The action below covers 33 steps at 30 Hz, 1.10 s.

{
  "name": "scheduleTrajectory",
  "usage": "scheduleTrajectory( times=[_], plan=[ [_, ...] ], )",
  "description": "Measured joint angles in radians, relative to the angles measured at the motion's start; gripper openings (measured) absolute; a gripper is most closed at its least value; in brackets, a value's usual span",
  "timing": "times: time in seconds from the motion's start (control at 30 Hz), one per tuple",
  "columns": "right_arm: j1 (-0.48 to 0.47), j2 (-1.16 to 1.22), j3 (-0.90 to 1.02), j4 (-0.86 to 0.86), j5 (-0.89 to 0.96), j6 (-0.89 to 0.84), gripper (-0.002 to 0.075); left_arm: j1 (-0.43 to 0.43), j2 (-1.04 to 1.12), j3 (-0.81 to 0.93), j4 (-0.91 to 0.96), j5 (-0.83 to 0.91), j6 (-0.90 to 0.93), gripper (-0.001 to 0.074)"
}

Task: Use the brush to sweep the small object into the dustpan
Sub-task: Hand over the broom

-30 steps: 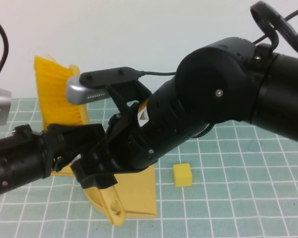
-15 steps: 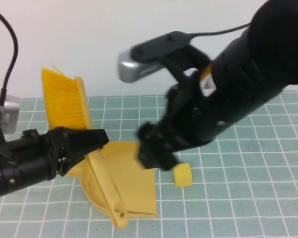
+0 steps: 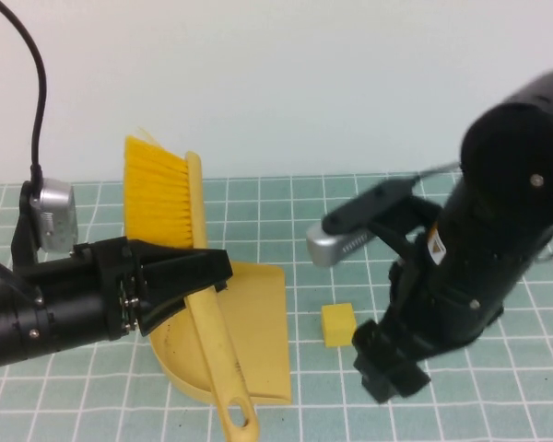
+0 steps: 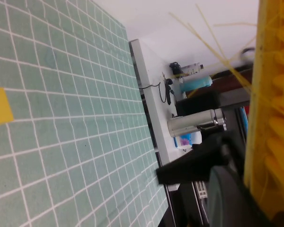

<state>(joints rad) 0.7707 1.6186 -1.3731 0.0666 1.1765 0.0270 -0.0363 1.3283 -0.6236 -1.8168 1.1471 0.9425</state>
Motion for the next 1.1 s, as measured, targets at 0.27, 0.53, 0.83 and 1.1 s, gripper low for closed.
scheduleTrajectory(
  times=[0.27, 0.53, 0.83, 1.1],
  plan=[
    [-0.147, -0.057, 0.216, 0.358, -0.077, -0.254, 0.0556, 0.091, 0.000, 0.000, 0.054, 0.105, 0.013, 0.0000],
    [-0.253, -0.088, 0.391, 1.030, -0.062, -0.749, 0.0471, 0.127, 0.000, 0.000, 0.056, 0.145, -0.004, 0.0000],
    [-0.257, 0.000, 0.397, 1.456, -0.002, -0.998, 0.0468, 0.125, 0.000, 0.000, 0.050, 0.145, -0.054, 0.0000],
    [-0.257, 0.141, 0.387, 1.571, -0.009, -1.022, 0.0468, 0.125, 0.000, 0.000, 0.050, 0.145, -0.065, 0.0000]
  ],
)
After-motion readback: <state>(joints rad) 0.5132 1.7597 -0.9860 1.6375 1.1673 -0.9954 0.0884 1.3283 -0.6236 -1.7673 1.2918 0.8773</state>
